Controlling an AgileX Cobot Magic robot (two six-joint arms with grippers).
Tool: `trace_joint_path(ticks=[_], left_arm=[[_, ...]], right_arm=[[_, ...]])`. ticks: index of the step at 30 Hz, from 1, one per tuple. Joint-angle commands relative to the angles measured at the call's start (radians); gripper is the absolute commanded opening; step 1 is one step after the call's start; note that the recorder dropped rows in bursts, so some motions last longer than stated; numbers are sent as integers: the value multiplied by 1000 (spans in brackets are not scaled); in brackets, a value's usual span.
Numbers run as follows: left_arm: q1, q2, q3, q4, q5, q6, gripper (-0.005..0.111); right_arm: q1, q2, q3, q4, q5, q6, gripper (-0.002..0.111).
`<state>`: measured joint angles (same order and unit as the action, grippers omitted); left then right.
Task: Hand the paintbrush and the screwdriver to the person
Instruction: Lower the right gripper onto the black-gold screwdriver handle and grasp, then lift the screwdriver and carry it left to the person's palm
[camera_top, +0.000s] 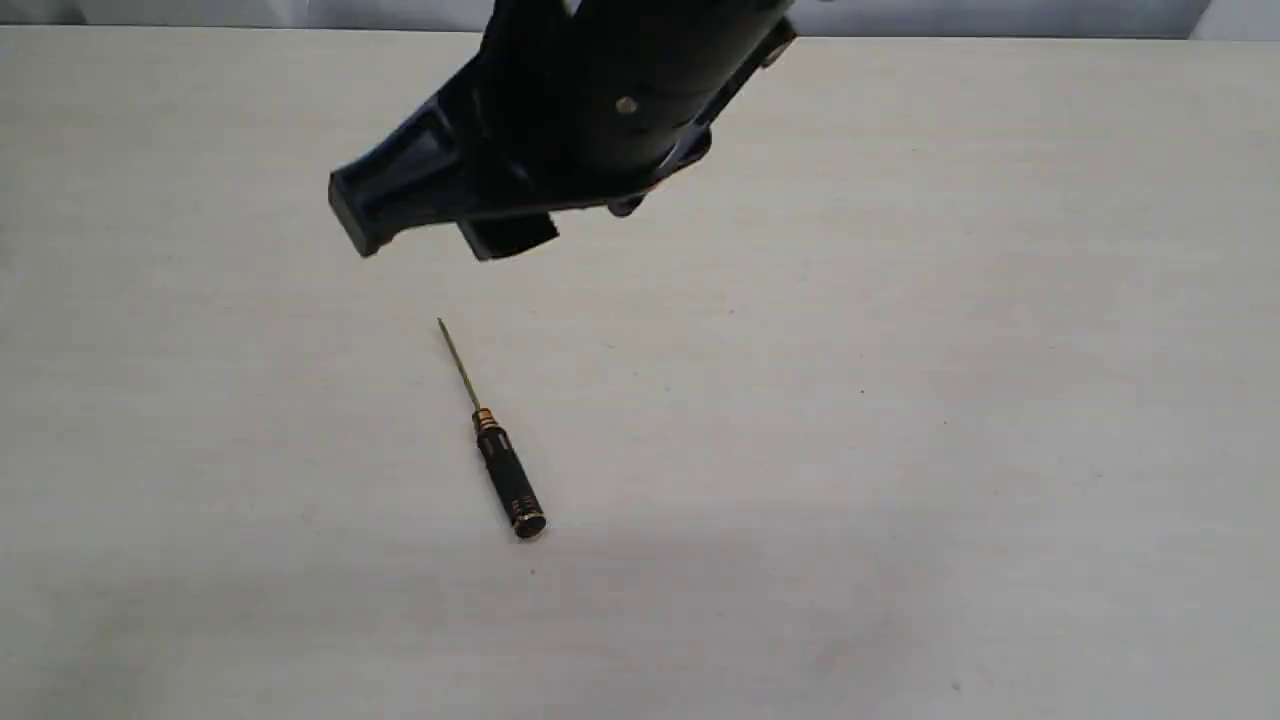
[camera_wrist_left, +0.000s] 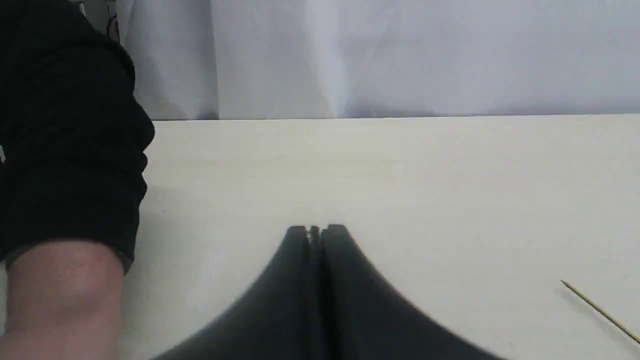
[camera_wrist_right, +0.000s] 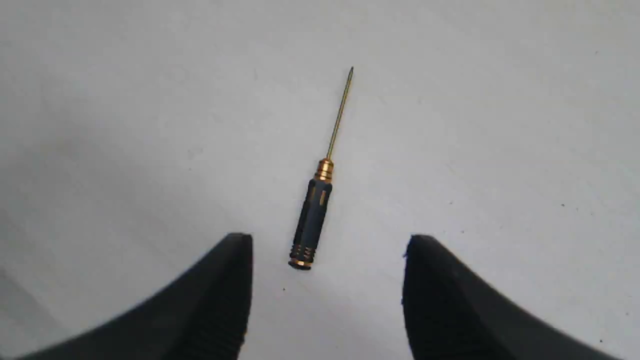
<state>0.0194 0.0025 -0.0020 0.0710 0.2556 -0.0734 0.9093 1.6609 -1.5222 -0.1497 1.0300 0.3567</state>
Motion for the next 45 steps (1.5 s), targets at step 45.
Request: trace_joint_path(ticks=[45], left_arm=[[-8,-2,2,-2,-7,-2,0]], right_arm=[[0,489,-1,-23,-191,-7,4]])
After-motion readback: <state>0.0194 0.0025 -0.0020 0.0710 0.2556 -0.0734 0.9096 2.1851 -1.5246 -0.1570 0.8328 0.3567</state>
